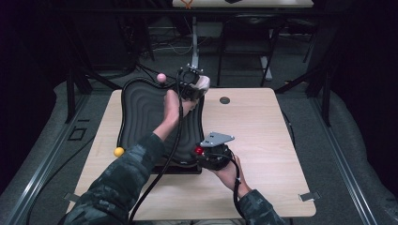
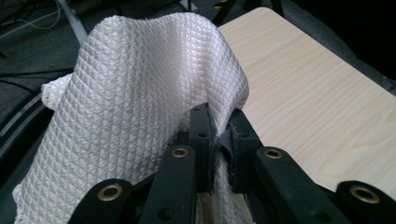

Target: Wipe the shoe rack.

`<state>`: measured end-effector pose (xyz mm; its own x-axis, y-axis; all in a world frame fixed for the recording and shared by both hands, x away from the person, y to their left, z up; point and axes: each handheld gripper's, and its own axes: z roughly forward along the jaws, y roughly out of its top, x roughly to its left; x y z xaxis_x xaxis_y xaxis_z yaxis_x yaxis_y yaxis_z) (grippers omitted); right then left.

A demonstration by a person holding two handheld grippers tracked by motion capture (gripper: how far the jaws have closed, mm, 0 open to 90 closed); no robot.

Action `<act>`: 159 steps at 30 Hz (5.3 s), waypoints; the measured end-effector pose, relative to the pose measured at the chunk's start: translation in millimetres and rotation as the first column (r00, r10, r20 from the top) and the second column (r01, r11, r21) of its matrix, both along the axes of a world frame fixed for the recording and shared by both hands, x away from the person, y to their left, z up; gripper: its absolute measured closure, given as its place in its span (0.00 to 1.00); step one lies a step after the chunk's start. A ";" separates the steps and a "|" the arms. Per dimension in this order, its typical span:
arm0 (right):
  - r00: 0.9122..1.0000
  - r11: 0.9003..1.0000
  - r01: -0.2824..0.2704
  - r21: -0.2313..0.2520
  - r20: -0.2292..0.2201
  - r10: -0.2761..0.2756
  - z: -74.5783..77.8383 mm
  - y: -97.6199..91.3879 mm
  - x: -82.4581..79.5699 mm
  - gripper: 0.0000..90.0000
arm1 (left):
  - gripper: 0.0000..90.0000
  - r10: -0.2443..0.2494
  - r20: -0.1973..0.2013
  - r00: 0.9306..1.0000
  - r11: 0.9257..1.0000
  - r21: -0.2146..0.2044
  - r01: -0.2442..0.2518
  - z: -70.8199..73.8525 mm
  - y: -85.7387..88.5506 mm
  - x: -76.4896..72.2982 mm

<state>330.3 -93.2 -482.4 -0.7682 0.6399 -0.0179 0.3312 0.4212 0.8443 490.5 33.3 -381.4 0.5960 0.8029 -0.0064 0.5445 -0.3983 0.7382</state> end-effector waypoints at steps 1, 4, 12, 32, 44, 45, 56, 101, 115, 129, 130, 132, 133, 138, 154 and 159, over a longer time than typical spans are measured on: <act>1.000 1.000 0.000 0.001 0.000 0.000 0.5 -0.7 -0.1 0.63 | 0.92 0.000 -0.002 1.000 1.000 -0.005 0.000 -1.3 1.1 -1.8; 1.000 1.000 -0.002 0.005 -0.001 0.002 0.9 -1.6 -0.8 0.65 | 0.92 -0.004 -0.019 1.000 1.000 -0.021 0.004 -5.0 4.4 -7.3; 1.000 1.000 0.000 0.010 -0.002 0.000 0.0 -2.0 -0.5 0.66 | 0.92 -0.017 -0.032 0.999 0.999 -0.040 0.016 -16.5 11.7 -26.0; 1.000 1.000 0.003 0.013 -0.002 -0.003 -0.7 -1.7 -1.0 0.66 | 0.92 -0.130 -0.058 0.990 0.989 -0.076 0.126 -41.1 11.3 -75.9; 0.999 0.999 0.050 0.017 -0.022 -0.049 12.2 -15.4 -10.0 0.53 | 0.92 -0.174 -0.081 0.981 0.982 -0.090 0.167 -51.3 16.2 -91.8; 0.998 0.998 0.061 0.005 -0.022 -0.061 12.8 -16.8 -11.5 0.50 | 0.92 -0.178 -0.082 0.981 0.981 -0.091 0.170 -52.1 16.3 -92.7; 0.988 0.991 0.134 0.007 -0.081 -0.133 6.1 -26.2 -16.2 0.35 | 0.92 -0.193 -0.117 0.974 0.977 -0.110 0.180 -62.0 24.4 -101.2; 0.996 0.996 0.094 0.001 0.003 -0.094 2.6 -9.0 -12.1 0.66 | 0.91 -0.129 0.004 0.992 0.992 0.009 0.129 -19.5 4.7 -38.9; 0.995 0.995 0.096 0.003 0.007 -0.096 2.0 -8.5 -12.4 0.66 | 0.90 -0.064 0.051 0.997 0.998 0.019 0.063 -2.4 3.0 -5.4; 0.995 0.995 0.099 0.007 0.005 -0.099 1.5 -8.6 -12.5 0.66 | 0.90 0.104 0.046 0.994 0.994 0.020 -0.105 14.6 29.2 22.9; 0.995 0.995 0.100 0.009 0.005 -0.100 1.4 -8.4 -12.4 0.66 | 0.90 0.114 0.045 0.992 0.993 0.021 -0.115 14.9 32.7 22.9; 0.995 0.995 0.101 0.009 0.007 -0.101 1.3 -7.7 -12.5 0.66 | 0.91 0.128 0.039 0.991 0.991 0.023 -0.128 14.7 38.5 22.5; 0.995 0.995 0.102 0.008 0.008 -0.102 1.2 -7.4 -12.5 0.66 | 0.91 0.133 0.037 0.990 0.991 0.027 -0.134 14.8 40.5 21.9; 0.994 0.994 0.108 0.011 0.006 -0.108 1.0 -6.5 -12.4 0.66 | 0.90 0.133 0.037 0.990 0.990 0.051 -0.135 13.6 50.0 17.9; 0.990 0.990 0.139 0.030 -0.006 -0.138 -0.3 0.6 -10.2 0.66 | 0.92 0.027 0.047 0.999 0.999 -0.035 -0.025 2.2 85.6 -42.3; 0.989 0.989 0.144 0.038 0.000 -0.145 -2.0 7.5 -5.6 0.66 | 0.92 0.013 0.057 0.998 0.998 -0.058 -0.010 -8.0 106.0 -68.4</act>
<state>324.8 -85.7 -484.4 -0.6676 0.7445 0.0061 0.3840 0.3373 0.8595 422.1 139.4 -389.4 0.5874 0.8091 -0.0185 0.5048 -0.3484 0.7898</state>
